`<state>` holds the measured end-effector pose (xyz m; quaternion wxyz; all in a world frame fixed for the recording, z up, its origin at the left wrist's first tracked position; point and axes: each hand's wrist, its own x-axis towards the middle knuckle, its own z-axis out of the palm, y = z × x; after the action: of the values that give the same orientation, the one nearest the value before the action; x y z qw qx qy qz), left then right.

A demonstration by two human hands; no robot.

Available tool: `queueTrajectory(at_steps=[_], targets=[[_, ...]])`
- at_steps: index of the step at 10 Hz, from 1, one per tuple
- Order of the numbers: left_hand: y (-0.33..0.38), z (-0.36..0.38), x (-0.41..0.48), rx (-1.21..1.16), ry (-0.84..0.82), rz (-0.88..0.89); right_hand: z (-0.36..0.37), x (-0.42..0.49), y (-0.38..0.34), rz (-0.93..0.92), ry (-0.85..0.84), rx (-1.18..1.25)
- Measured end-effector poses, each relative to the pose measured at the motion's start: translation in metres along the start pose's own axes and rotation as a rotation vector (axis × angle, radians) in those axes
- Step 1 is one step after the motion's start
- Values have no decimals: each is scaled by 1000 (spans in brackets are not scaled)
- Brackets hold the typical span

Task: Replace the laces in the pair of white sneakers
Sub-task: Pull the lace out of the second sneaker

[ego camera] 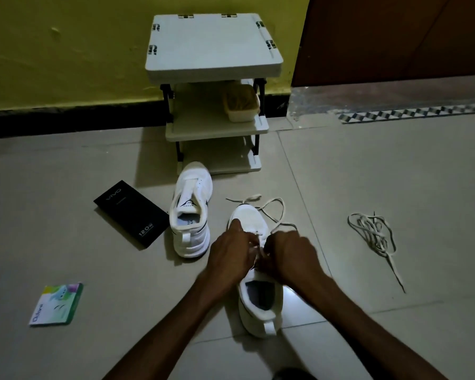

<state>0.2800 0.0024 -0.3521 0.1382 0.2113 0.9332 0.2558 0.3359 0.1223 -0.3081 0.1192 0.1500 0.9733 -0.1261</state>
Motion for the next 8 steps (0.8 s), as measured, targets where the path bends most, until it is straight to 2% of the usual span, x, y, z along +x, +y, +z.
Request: queueTrajectory(at_steps=[1,2,3,4,5,6,7,8], targets=[[3,-4,9,10,-46,26,12,-8,3,-62,84,65],[2,-8,18,-188,-190,42,16,-6,16,28,109,258],[-3,-19,23,-721,-181,-250,20,-5,29,128,107,418],[-10,-20,24,-1370,-187,-597,22,-4,33,170,95,503],[-7,-21,24,-1220,-167,-523,23,-2,27,172,88,457],[-4,-32,29,-442,-238,-142,23,-2,20,182,98,404],[1,-33,37,158,-285,85,25,-1,18,179,106,363],[13,-28,39,-179,-173,83,25,-3,17,164,117,339]])
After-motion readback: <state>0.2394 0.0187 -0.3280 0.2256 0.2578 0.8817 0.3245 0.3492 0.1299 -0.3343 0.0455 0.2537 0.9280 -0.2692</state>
